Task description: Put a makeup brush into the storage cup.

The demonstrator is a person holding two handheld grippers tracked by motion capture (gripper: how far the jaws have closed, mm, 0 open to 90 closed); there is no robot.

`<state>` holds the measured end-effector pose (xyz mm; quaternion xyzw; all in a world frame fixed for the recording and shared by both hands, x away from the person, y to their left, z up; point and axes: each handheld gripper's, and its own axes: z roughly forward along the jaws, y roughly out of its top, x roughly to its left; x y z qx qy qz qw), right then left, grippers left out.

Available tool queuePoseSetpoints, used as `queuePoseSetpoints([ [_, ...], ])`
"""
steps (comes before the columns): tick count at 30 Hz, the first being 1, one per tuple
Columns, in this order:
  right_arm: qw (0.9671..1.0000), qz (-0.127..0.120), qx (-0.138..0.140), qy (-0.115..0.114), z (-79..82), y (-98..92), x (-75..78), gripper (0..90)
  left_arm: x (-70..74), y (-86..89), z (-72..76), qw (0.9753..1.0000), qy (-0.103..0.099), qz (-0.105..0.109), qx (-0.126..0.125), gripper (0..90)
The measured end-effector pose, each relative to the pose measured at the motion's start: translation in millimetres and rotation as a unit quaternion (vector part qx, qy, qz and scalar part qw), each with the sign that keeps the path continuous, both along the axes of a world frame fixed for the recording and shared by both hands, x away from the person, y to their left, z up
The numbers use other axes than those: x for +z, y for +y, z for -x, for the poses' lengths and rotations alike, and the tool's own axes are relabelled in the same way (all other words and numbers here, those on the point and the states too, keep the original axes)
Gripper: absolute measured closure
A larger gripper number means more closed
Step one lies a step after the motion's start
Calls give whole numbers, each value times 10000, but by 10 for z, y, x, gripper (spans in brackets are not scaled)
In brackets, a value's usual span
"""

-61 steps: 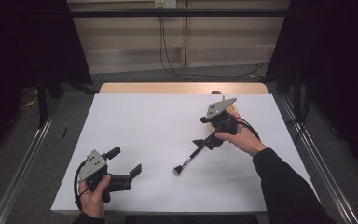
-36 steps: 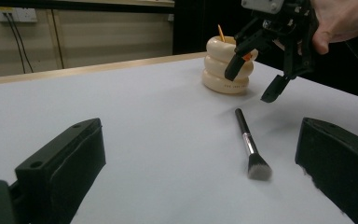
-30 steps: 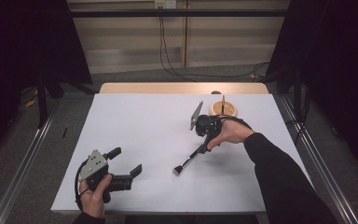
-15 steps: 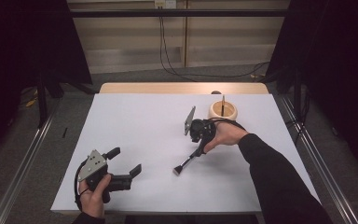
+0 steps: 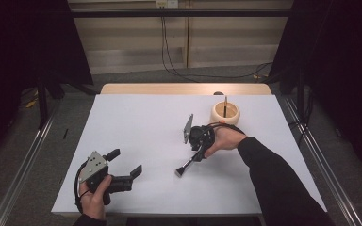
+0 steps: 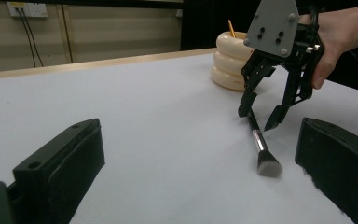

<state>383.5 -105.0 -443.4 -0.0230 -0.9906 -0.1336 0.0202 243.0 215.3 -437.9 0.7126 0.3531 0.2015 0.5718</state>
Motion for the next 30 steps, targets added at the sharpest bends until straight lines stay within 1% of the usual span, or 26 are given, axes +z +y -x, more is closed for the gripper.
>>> queuePoseSetpoints([
  [3, 10000, -69, 40, 33, 3, 4, -24, 523, -2, 3, 0, 10000, 7, -42, 28, 13],
  [4, 10000, -53, 13, 45, 11, 8, -29, 531, -4, 4, -3, 10000, 25, -30, 11, 12],
  [5, 9999, -59, 98, 4, 14, 22, -41, 534, -5, 3, -1, 10000, 32, -11, 24, 11],
  [6, 10000, -2, 49, 67, 30, 29, -42, 536, -3, 4, 0, 10000, 16, -19, 25, 13],
  [7, 10000, 0, 3, 91, 34, 35, -38, 553, -1, 5, 2, 10000, 10, -17, 5, 13],
  [8, 9999, -42, 44, 111, 27, 37, -43, 555, 0, 6, 2, 10000, -1, -21, -2, 11],
  [10, 9999, -63, 119, 50, 13, 39, -65, 578, -1, 6, 3, 10000, 8, -33, -5, 13],
  [12, 9999, -26, 110, 39, 25, 44, -71, 589, -3, 7, 1, 10000, 22, -17, 2, 10],
  [14, 9999, -41, 105, 49, 37, 56, -65, 613, -4, 7, 0, 10000, 26, -14, -3, 12],
  [15, 9999, -51, 146, 2, 35, 62, -70, 620, -4, 6, 0, 10000, 26, -28, -6, 11],
  [17, 9999, -43, 118, 16, 35, 65, -70, 635, -3, 5, -1, 10000, 13, -38, -14, 12],
  [18, 9997, -98, 204, -57, 19, 66, -74, 645, -4, 2, -1, 10000, 13, -37, -16, 11],
  [20, 9998, -79, 145, -69, 28, 66, -75, 673, -5, 3, -2, 10000, 17, -37, -16, 12],
  [22, 9999, -68, 139, -58, 25, 69, -74, 697, -5, 4, 0, 10000, 27, -35, -7, 11],
  [23, 9999, -48, 140, -51, 20, 69, -72, 723, -5, 6, 1, 10000, 31, -35, -6, 12],
  [24, 10000, -23, 43, -8, 32, 71, -71, 743, -5, 6, 0, 10000, 30, -43, -10, 12],
  [25, 10000, -8, 52, -12, 29, 76, -70, 752, -7, 4, -2, 10000, 31, -40, -24, 11],
  [26, 10000, 40, -6, 4, 38, 83, -67, 762, -8, 2, -2, 10000, 39, -27, -33, 12],
  [27, 10000, 30, 58, -18, 25, 88, -68, 774, -8, 0, -2, 10000, 39, -26, -37, 12],
  [28, 10000, 6, 27, -23, 22, 88, -71, 793, -7, 3, 0, 10000, 26, -52, -21, 11],
  [29, 10000, 41, -11, 34, 24, 85, -67, 798, -6, 3, 0, 10000, 25, -51, -20, 12],
  [30, 10000, 46, -40, 41, 26, 86, -66, 798, -7, 2, -1, 10000, 35, -28, -26, 12],
])
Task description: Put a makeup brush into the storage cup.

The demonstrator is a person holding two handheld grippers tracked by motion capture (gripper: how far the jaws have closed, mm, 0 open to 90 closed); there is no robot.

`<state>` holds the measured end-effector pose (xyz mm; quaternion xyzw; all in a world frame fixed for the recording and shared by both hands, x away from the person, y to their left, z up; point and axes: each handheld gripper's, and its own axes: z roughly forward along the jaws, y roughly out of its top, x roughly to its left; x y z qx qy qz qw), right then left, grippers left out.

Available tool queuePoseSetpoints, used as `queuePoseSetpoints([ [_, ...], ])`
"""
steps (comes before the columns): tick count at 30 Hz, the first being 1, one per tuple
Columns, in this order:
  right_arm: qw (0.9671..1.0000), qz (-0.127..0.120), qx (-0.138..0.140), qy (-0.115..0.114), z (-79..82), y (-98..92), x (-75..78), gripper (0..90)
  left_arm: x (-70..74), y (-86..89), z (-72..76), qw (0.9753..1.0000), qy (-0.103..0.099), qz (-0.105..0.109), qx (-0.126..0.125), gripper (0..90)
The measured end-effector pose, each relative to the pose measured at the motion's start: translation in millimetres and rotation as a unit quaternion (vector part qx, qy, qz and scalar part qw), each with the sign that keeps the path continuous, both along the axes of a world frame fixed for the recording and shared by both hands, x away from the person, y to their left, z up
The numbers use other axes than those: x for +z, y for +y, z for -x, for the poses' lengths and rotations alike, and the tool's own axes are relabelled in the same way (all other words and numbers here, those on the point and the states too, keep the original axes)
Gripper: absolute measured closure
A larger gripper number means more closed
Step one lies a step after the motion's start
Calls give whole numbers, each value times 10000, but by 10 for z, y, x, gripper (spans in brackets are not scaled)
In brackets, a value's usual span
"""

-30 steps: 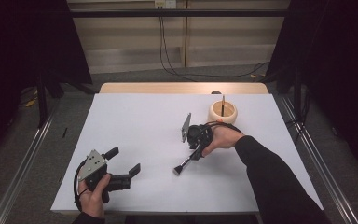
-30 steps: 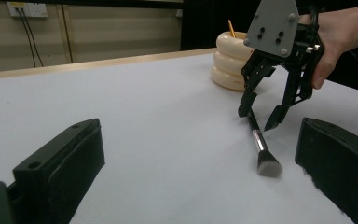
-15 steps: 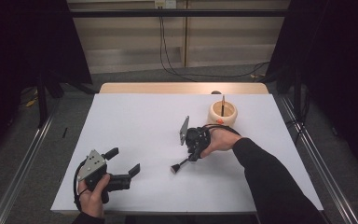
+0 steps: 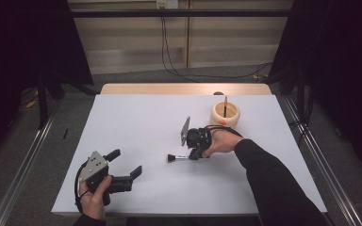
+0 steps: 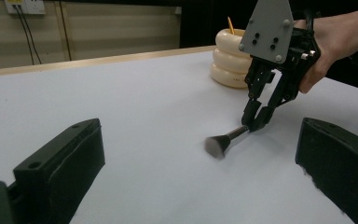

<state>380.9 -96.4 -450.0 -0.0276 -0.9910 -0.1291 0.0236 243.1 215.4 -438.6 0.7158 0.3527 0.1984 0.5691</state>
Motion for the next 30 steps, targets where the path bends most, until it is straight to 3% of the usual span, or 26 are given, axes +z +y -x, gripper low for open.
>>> queuePoseSetpoints([
  [10, 9999, -53, -152, -19, -19, -2, -2, 801, 0, 1, -1, 10000, -23, 7, -26, 12],
  [15, 9995, -26, -313, 79, -11, -3, 1, 802, 2, -10, 3, 10000, -36, 21, -76, 11],
  [18, 9994, -31, -352, 5, -2, -10, 5, 802, 2, -9, 2, 10000, -38, 19, -69, 12],
  [25, 9978, -129, -642, 118, 2, -124, 9, 802, 6, -14, 7, 9999, -66, 18, -88, 12],
  [27, 9971, -290, -684, 146, -17, -167, 23, 802, 7, -15, 4, 9999, -79, 6, -108, 11],
  [30, 9955, -330, -879, 129, -11, -207, 52, 802, 3, -14, 2, 10000, -45, 18, -73, 12],
])
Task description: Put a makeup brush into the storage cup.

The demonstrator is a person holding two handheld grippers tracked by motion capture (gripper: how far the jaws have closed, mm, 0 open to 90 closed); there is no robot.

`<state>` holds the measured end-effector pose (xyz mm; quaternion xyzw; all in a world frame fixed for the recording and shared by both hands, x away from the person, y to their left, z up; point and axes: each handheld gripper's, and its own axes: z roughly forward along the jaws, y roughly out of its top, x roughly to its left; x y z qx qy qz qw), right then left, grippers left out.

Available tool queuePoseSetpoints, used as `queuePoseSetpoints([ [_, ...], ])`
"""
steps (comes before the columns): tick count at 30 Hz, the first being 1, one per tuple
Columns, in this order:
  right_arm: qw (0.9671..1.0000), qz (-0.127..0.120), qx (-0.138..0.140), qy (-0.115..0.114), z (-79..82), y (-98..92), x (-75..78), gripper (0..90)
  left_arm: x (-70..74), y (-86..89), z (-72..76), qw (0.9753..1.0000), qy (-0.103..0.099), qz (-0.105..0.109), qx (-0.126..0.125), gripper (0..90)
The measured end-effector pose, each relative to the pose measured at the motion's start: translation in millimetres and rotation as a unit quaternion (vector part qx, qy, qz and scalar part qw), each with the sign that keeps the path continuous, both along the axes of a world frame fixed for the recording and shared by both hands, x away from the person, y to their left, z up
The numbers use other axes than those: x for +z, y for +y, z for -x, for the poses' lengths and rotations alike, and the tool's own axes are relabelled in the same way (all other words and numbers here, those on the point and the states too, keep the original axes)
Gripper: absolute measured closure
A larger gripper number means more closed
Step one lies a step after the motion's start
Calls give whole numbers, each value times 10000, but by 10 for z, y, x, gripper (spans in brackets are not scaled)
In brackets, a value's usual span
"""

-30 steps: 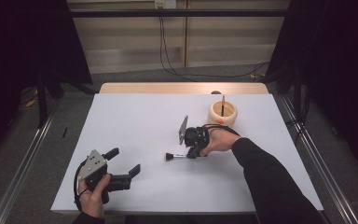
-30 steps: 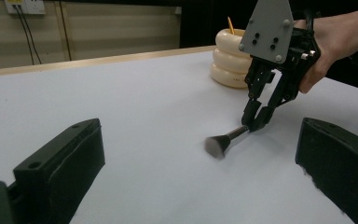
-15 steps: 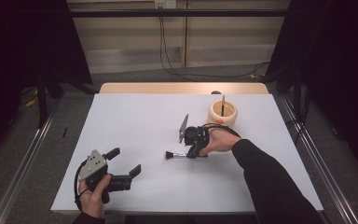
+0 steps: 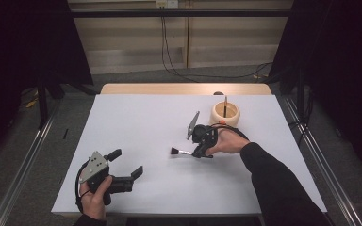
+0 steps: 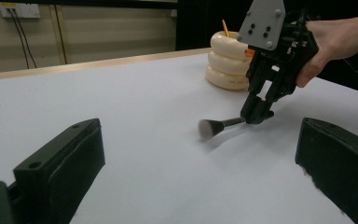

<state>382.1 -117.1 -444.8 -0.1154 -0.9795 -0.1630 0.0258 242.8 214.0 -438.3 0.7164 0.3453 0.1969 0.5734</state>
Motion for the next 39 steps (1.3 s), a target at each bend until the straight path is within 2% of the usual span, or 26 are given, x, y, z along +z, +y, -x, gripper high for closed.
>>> queuePoseSetpoints([
  [2, 9999, -113, -40, 31, 2, -27, 13, 802, 1, 4, 1, 10000, -6, -7, 3, 12],
  [4, 9994, -287, -192, 79, -4, -63, 18, 802, 1, 1, 2, 10000, -7, 10, -6, 12],
  [5, 9993, -332, -174, 67, -7, -69, 19, 802, 0, 1, 1, 10000, -4, -2, 5, 11],
  [6, 9989, -337, -318, 85, 8, -71, 31, 802, 1, 0, 2, 10000, 1, -2, 22, 12],
  [7, 9989, -349, -297, 109, 9, -73, 41, 802, 1, -3, 1, 10000, 7, 37, 13, 12],
  [10, 9977, -523, -422, -7, 14, -96, 83, 802, 3, 1, 5, 10000, -6, 12, 17, 12],
  [11, 9968, -624, -465, -172, 16, -107, 104, 802, 3, 1, 5, 10000, -5, 15, 18, 12],
  [12, 9962, -718, -445, -192, 16, -119, 118, 802, 3, 1, 5, 10000, -5, 20, 17, 12],
  [13, 9944, -890, -442, -347, 22, -132, 133, 802, 3, 0, 5, 10000, -1, 9, 36, 12],
  [16, 9921, -1047, -518, -457, 37, -177, 156, 802, 4, -1, 4, 10000, -10, -18, 2, 12],
  [19, 9906, -1154, -607, -420, 55, -220, 157, 802, 3, -5, 1, 10000, -9, -35, 18, 12],
  [23, 9869, -1364, -691, -510, 85, -265, 141, 801, 6, -7, 5, 10000, -20, -23, 19, 13],
  [25, 9843, -1464, -830, -533, 108, -297, 140, 802, 6, -4, 2, 10000, -32, -25, 28, 12],
  [28, 9788, -1696, -966, -614, 126, -342, 166, 801, 7, -4, 7, 10000, -18, -5, 72, 12],
  [31, 9747, -1835, -1070, -694, 146, -380, 200, 801, 6, -5, 6, 10000, -11, -5, 47, 12],
  [34, 9706, -2023, -1103, -690, 162, -433, 201, 801, 7, -7, 9, 10000, -11, 0, 67, 12],
  [35, 9703, -2069, -1041, -703, 172, -443, 197, 801, 7, -5, 7, 10000, -19, -13, 34, 12],
  [36, 9684, -2119, -1064, -773, 201, -453, 196, 801, 7, -7, 8, 10000, -19, -26, 43, 12],
  [38, 9669, -2177, -1077, -777, 227, -477, 193, 801, 5, -18, 7, 10000, -4, 5, 18, 12],
  [39, 9647, -2239, -1138, -787, 239, -492, 192, 802, 6, -17, 7, 10000, -16, -15, 24, 12],
])
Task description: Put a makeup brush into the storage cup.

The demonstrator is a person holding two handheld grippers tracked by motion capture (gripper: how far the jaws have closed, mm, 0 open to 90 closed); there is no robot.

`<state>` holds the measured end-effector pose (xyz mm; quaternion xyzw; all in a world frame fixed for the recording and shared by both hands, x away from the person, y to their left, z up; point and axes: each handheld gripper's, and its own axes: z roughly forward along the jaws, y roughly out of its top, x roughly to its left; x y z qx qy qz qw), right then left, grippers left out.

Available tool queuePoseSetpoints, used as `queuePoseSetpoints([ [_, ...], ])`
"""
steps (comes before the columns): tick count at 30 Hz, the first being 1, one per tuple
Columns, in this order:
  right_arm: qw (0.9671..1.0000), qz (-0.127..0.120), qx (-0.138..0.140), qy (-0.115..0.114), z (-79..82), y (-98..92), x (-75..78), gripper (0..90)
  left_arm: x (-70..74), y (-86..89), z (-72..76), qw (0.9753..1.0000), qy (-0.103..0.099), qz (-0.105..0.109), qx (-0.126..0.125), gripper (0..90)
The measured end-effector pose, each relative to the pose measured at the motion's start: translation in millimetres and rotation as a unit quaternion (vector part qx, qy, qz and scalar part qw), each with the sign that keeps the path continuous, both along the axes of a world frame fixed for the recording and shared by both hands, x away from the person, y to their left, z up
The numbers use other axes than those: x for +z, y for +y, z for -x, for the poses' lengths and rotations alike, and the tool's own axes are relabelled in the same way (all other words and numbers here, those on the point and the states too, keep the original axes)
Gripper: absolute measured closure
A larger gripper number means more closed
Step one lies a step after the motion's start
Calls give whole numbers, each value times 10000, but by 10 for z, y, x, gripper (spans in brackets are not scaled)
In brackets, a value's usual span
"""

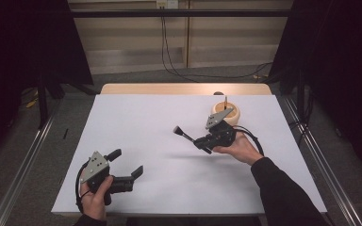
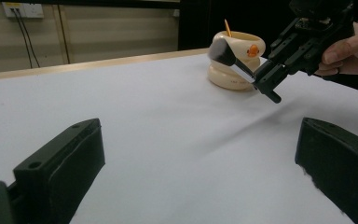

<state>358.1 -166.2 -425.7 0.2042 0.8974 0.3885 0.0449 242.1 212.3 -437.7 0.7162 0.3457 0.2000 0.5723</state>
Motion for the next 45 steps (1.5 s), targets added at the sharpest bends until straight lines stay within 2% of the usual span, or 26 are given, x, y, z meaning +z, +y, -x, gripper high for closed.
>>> queuePoseSetpoints([
  [5, 9992, -393, -71, -8, 27, -90, 0, 801, -2, 9, -5, 10000, -6, 9, -24, 12],
  [10, 9983, -554, -135, -135, 72, -113, 19, 801, -1, 1, 1, 10000, 3, 2, 0, 12],
  [14, 9957, -889, -119, -249, 102, -136, 51, 801, -2, -1, -1, 10000, 20, 26, -3, 12],
  [16, 9947, -960, -112, -342, 117, -142, 60, 801, -1, -7, 1, 10000, -3, 8, 22, 12],
  [23, 9905, -1301, -123, -438, 168, -167, 66, 801, -1, -4, -2, 10000, -6, 20, 5, 12],
  [30, 9871, -1490, -207, -545, 192, -193, 64, 801, 0, -2, 0, 10000, 5, 29, 2, 12],
  [37, 9794, -1830, -451, -726, 197, -240, 73, 801, 3, 1, 0, 10000, -15, 10, -20, 12],
  [39, 9778, -1908, -457, -738, 198, -241, 75, 801, 4, 6, -1, 10000, -13, 5, -5, 12],
  [43, 9724, -2132, -556, -772, 212, -245, 108, 801, 5, 8, 4, 10000, -7, 21, 15, 12],
  [45, 9710, -2181, -594, -775, 217, -251, 115, 801, 6, 9, 6, 10000, -7, 31, 26, 12],
])
